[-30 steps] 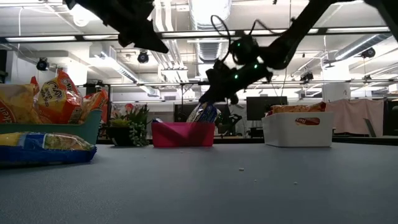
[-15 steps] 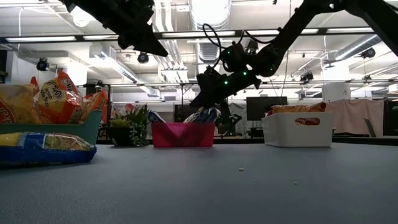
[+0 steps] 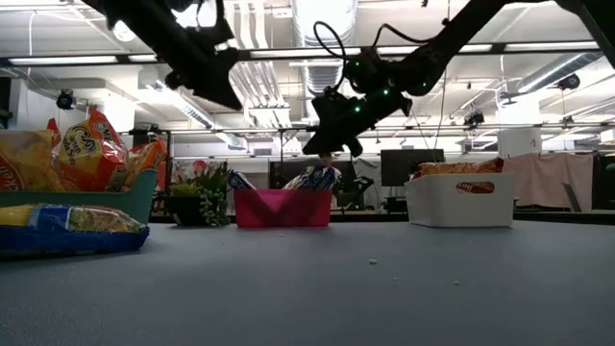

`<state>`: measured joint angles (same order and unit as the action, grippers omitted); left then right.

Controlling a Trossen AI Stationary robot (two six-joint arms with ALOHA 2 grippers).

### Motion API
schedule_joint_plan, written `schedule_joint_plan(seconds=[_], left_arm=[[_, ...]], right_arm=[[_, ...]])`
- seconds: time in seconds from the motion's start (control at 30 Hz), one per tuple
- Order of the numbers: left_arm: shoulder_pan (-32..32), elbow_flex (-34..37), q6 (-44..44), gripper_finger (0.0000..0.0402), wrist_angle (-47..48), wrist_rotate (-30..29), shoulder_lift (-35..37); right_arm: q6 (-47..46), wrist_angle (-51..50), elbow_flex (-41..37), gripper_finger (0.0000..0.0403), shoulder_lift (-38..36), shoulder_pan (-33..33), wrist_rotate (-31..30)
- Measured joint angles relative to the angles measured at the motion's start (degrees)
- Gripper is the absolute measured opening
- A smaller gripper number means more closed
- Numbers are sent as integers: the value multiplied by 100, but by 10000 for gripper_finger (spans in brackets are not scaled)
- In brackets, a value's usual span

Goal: Sort Maruchan noodles
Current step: Adjust the blue noodle packs in the red bin

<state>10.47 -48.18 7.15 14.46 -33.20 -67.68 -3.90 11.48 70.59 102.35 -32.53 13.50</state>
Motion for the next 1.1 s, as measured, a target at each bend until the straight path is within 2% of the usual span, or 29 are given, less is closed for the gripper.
schedule_joint_plan(seconds=[0.17, 0.3, 0.53, 0.67, 1.1], left_arm=[[689, 4, 278, 0, -98, 1067, -232], [977, 4, 684, 0, -137, 1107, -586], [1457, 2, 1139, 6, -402, 1131, -1232], [1623, 2, 1281, 37, -442, 1133, -1354], [2044, 0, 1861, 175, -541, 1163, -1753]], right_arm=[[257, -41, -25, 17, 24, -2, -50], [445, 11, -35, 17, 191, -1, -306], [547, 127, -38, 17, 400, -48, -298], [611, 112, -38, 17, 408, -48, -299], [699, 19, -40, 17, 421, -50, -297]])
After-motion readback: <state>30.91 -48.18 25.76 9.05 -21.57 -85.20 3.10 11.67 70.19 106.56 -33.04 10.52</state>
